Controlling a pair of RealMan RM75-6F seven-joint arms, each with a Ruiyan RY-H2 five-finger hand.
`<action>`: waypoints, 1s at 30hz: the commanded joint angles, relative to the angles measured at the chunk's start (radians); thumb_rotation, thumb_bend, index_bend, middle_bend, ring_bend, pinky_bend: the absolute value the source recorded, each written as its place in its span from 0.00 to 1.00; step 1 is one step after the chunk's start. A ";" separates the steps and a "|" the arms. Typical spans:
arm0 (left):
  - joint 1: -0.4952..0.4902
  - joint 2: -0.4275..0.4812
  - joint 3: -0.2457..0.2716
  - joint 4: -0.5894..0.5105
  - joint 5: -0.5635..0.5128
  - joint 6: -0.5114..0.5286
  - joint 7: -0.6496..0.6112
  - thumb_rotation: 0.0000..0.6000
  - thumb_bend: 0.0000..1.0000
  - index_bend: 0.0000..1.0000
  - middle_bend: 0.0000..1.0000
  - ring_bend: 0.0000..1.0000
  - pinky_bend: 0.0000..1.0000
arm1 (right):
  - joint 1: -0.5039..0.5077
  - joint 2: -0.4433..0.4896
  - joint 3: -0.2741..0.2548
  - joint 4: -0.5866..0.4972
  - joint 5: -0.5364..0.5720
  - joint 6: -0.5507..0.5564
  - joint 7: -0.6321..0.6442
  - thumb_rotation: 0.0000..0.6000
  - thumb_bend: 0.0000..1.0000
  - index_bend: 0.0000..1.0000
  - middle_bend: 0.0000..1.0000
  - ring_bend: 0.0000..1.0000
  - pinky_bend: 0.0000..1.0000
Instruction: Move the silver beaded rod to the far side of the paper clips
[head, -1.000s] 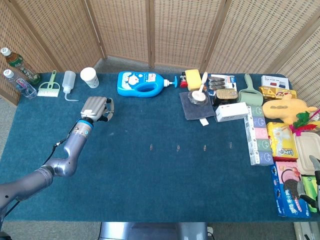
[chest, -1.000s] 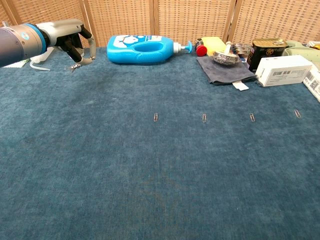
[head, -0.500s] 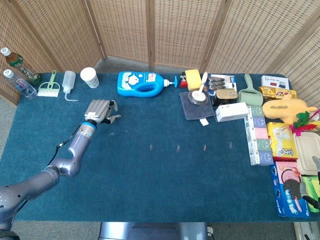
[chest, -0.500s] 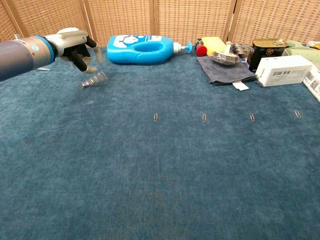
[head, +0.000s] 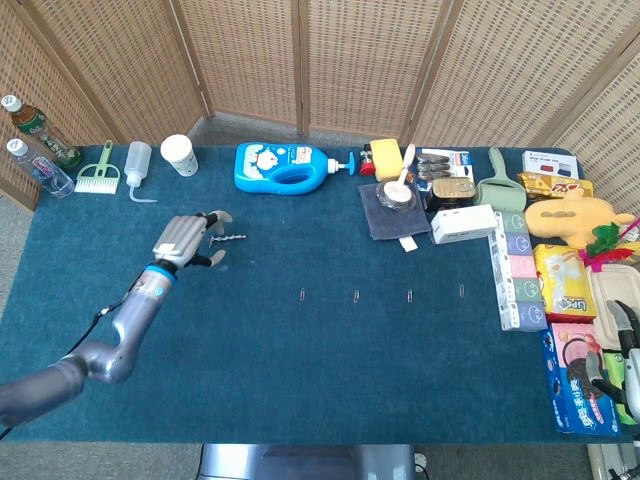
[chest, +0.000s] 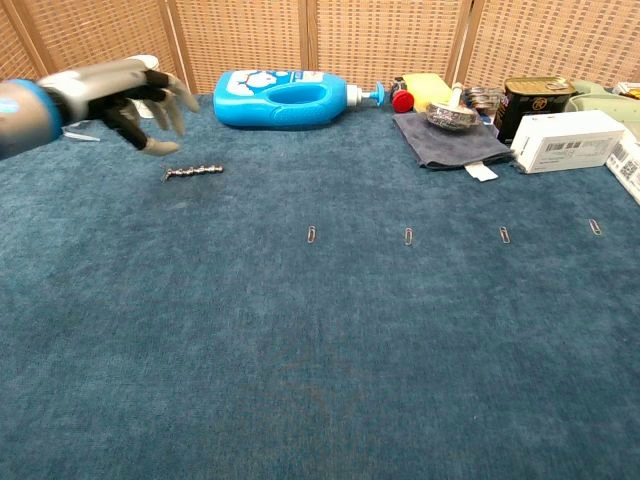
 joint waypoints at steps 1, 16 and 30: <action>0.116 0.122 0.048 -0.165 0.018 0.110 0.006 0.98 0.27 0.24 0.38 0.31 0.50 | 0.016 0.000 0.003 -0.003 -0.007 -0.013 -0.011 1.00 0.50 0.00 0.08 0.00 0.09; 0.528 0.294 0.179 -0.350 0.172 0.682 0.015 0.90 0.27 0.23 0.36 0.28 0.46 | 0.073 0.009 -0.003 -0.074 -0.055 -0.036 -0.119 1.00 0.50 0.00 0.06 0.00 0.08; 0.708 0.336 0.238 -0.393 0.192 0.801 0.036 0.90 0.27 0.24 0.34 0.23 0.43 | 0.065 0.023 -0.036 -0.143 -0.084 -0.017 -0.205 1.00 0.50 0.00 0.05 0.00 0.07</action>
